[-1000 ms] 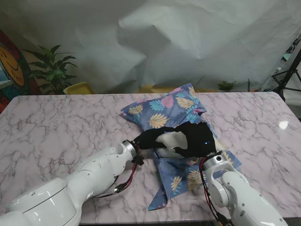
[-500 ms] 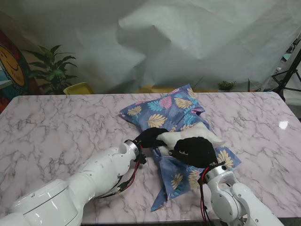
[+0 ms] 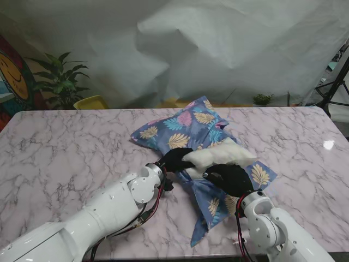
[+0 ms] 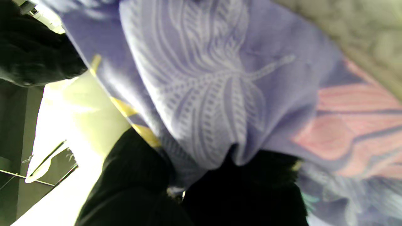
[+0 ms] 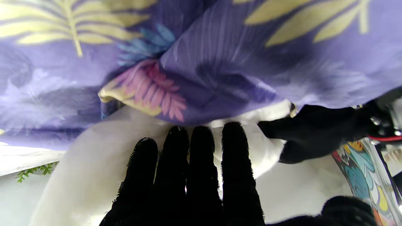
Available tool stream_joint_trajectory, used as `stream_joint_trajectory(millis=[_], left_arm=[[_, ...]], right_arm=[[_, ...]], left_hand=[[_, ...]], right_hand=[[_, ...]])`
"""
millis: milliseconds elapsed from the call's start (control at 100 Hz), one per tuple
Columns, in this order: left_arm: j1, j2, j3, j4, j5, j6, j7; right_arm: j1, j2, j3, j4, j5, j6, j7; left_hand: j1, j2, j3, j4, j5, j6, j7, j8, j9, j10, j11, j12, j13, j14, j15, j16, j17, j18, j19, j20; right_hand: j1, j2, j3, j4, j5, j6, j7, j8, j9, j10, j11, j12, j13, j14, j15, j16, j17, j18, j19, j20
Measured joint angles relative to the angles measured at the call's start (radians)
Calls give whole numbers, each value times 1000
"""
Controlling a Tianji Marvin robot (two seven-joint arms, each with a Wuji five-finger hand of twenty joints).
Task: Put a pillowcase on a pillow
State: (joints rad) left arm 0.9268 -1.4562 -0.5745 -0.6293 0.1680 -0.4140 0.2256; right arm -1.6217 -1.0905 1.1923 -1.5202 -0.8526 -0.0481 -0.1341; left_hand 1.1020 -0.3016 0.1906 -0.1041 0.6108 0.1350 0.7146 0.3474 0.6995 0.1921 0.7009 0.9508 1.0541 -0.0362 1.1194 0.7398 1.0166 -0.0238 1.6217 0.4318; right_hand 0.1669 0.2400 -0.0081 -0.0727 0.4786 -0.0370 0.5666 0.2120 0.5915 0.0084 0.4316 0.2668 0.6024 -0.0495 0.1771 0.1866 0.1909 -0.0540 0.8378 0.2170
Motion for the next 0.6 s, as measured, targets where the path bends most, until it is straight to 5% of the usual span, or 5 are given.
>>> stream_joint_trajectory(millis=[160,390,500,600], left_arm=[[25,33,-2,-72,28,62,11],[49,54,-20,-131,40,131,14],[54,60,-20,-163,45,189,14],[54,59,-20,-163,44,192,12]], right_arm=[[69,5,-49,78,33,-6,6],[147,-1,-90,187,131,-125,-10],[151,-11,-93,199,243,-161,7],[151,-25,-90,216,365,-217,25]], left_hand=[[0,0,1,0,-1,5,0,0,-5,0,0,0,12,-1,0,0,9,-7,13,1],[0,-1,1,0,-12,5,27,0,-7,-5,0,1,16,-12,1,0,11,-24,24,12],[0,-1,1,0,-12,5,38,0,-5,-14,0,2,26,-17,2,0,13,-27,25,13],[0,-1,1,0,-12,5,42,0,-5,-14,0,2,26,-18,15,0,13,-27,25,13]], right_hand=[[0,1,0,1,-6,-17,34,0,-1,-15,8,0,-8,-23,0,-9,6,-26,-12,-11],[0,33,0,6,497,-147,298,93,545,-44,120,36,405,13,94,26,268,30,136,21],[36,30,2,10,685,-176,407,153,768,-39,229,114,629,70,341,145,411,99,240,37],[98,-44,3,19,743,-196,546,287,803,-38,445,263,665,77,622,294,497,130,321,37]])
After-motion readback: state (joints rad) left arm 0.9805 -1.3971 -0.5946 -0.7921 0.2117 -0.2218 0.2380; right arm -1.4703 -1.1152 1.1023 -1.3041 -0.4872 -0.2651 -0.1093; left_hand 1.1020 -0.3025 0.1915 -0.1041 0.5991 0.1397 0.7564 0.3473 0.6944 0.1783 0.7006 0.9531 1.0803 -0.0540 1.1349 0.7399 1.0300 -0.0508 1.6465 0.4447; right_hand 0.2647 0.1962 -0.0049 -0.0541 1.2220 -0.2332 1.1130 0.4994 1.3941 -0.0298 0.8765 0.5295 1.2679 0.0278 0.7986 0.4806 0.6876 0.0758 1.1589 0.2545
